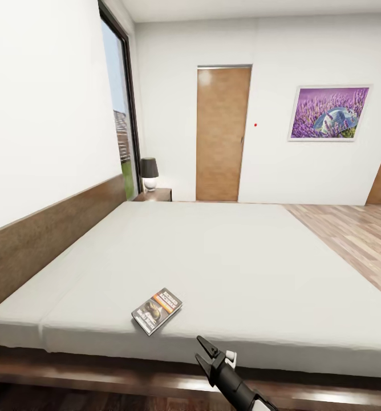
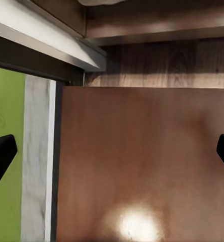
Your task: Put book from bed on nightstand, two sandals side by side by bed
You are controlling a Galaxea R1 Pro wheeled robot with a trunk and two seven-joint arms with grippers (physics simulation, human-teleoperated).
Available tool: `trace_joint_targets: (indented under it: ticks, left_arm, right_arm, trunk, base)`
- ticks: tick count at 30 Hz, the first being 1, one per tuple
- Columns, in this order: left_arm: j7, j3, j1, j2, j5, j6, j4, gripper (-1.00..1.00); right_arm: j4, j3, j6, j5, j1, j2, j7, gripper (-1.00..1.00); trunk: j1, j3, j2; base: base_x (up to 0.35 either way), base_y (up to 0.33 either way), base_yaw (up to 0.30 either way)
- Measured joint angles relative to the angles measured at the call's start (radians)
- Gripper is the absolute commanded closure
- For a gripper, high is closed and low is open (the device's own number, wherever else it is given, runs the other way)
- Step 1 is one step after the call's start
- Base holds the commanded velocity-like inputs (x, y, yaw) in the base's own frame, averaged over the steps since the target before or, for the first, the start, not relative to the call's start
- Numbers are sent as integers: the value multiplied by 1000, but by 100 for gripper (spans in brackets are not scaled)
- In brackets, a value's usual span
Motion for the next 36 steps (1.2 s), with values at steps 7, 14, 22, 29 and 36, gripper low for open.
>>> trace_joint_targets:
  ticks: [7,14,22,29,36]
  left_arm:
    - [0,23,-1,2,0,19,0,-100]
    - [0,85,0,3,-1,93,0,-100]
    - [0,129,-1,3,-2,147,0,-100]
    - [0,151,-2,8,1,163,0,-100]
    - [-2,238,-3,8,-2,255,-1,-100]
  right_arm:
    - [-1,0,0,0,0,0,-2,-100]
    - [-1,0,0,0,0,0,-3,-100]
    - [-2,0,0,0,0,0,-2,-100]
    - [-4,0,0,0,0,0,-2,-100]
    - [-4,0,0,0,0,0,-2,-100]
  trunk:
    - [0,0,0]
    - [23,-19,-42]
    - [31,-25,-56]
    - [31,-25,-56]
    - [38,-31,-70]
  base:
    - [0,0,0]
    - [0,0,0]
    - [0,0,0]
    - [0,0,0]
    - [0,0,0]
